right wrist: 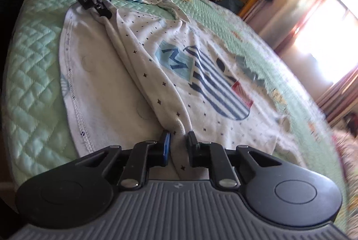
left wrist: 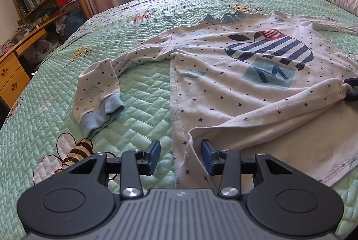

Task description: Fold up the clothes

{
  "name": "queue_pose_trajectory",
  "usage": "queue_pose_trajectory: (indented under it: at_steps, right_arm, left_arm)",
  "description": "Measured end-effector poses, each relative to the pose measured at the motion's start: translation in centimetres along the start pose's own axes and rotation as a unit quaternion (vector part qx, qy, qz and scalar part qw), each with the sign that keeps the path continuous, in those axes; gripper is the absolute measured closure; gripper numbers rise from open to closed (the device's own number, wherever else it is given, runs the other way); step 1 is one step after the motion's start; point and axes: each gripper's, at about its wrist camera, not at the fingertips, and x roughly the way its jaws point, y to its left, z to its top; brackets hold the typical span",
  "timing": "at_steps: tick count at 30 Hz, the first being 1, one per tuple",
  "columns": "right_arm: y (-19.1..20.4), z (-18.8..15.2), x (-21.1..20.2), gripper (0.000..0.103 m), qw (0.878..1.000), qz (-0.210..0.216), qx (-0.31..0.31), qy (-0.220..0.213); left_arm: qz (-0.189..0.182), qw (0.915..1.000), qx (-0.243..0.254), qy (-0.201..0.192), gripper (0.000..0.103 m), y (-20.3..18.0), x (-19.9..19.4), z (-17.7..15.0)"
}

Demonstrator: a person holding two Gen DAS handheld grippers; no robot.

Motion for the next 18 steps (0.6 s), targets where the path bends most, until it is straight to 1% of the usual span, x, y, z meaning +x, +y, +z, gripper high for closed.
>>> queue_pose_trajectory:
  at_steps: [1,2,3,4,5,8,12,18]
  right_arm:
    - [0.1,0.0,-0.2,0.090,1.000,-0.008,-0.002,-0.004]
    - [0.2,0.1,-0.3,0.091,1.000,-0.016,-0.003,-0.007]
    - [0.3,0.1,-0.5,0.094,1.000,-0.024,-0.005,-0.011]
    - [0.4,0.2,-0.6,0.096,0.999,-0.032,-0.006,-0.015]
    - [0.5,0.2,-0.8,0.096,0.999,-0.040,-0.007,-0.018]
    - [0.9,0.3,-1.3,0.096,0.997,-0.064,-0.012,-0.029]
    - [0.0,0.8,-2.6,0.097,0.996,-0.063,0.036,-0.050]
    - [-0.3,1.1,-4.5,0.098,0.991,-0.091,0.069,-0.064]
  left_arm:
    - [0.000,1.0000,0.002,0.000,0.060,0.0,0.0,0.0]
    - [0.000,1.0000,0.003,0.001,0.063,-0.1,0.0,0.0]
    - [-0.004,1.0000,0.004,0.002,0.067,-0.1,0.0,0.0]
    - [-0.009,1.0000,0.004,0.003,0.082,-0.2,-0.1,0.0]
    - [-0.013,0.9999,0.005,0.004,0.092,-0.3,-0.1,0.0]
    - [-0.007,0.9999,0.013,0.001,0.094,-0.7,-0.4,-0.2]
    - [-0.008,0.9999,-0.005,-0.006,0.097,-0.1,-1.0,-0.5]
    - [-0.011,0.9994,-0.017,-0.027,0.099,0.6,-3.1,-1.2]
